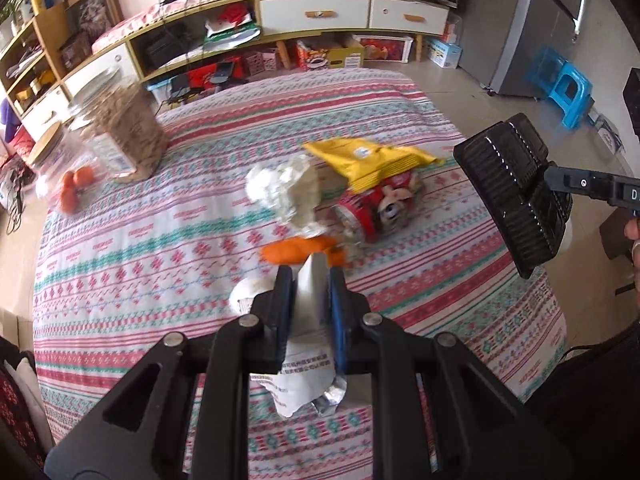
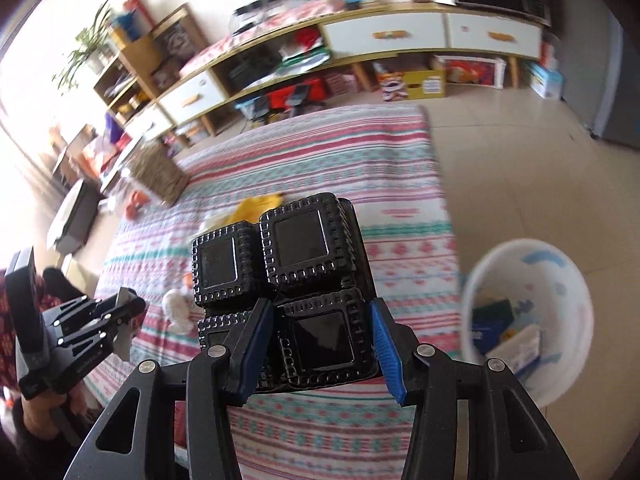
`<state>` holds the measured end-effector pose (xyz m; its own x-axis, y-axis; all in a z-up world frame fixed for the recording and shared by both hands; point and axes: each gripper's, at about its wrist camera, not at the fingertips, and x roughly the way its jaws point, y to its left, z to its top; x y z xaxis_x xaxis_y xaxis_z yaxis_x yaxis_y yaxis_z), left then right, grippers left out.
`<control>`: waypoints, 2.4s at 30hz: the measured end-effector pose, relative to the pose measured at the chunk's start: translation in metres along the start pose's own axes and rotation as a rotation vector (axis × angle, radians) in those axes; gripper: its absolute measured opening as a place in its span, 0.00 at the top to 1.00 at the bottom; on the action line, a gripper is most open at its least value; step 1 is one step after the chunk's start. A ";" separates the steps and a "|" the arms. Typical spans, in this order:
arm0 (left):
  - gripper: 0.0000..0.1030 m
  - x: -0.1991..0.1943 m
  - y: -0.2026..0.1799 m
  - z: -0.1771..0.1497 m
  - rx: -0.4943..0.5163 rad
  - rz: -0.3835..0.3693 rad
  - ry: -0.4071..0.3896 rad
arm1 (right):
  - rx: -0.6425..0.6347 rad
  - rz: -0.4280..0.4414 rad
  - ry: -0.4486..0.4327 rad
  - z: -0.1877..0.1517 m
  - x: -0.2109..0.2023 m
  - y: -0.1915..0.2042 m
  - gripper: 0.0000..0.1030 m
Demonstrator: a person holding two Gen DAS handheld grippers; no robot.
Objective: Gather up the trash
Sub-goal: 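Drop the black tray and white wrapper into the white bin from both tools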
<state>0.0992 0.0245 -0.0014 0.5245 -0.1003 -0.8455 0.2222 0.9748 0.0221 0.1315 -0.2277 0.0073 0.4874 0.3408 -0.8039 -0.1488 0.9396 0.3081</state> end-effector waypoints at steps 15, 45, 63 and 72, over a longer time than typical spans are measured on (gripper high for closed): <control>0.81 0.024 -0.140 0.053 0.168 -0.136 0.003 | 0.241 -0.195 -0.045 -0.017 -0.047 -0.160 0.51; 0.80 0.069 -0.266 0.091 0.192 -0.351 0.049 | 0.372 -0.227 -0.010 -0.036 -0.049 -0.220 0.36; 0.27 0.078 -0.284 0.102 0.161 -0.377 -0.007 | 0.384 -0.268 -0.007 -0.049 -0.063 -0.237 0.35; 0.19 0.068 -0.260 0.098 0.157 -0.316 -0.014 | 0.388 -0.258 -0.043 -0.041 -0.071 -0.229 0.31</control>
<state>0.1580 -0.2554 -0.0123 0.4203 -0.3961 -0.8164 0.4987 0.8525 -0.1569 0.0954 -0.4661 -0.0272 0.5023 0.0880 -0.8602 0.3106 0.9101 0.2745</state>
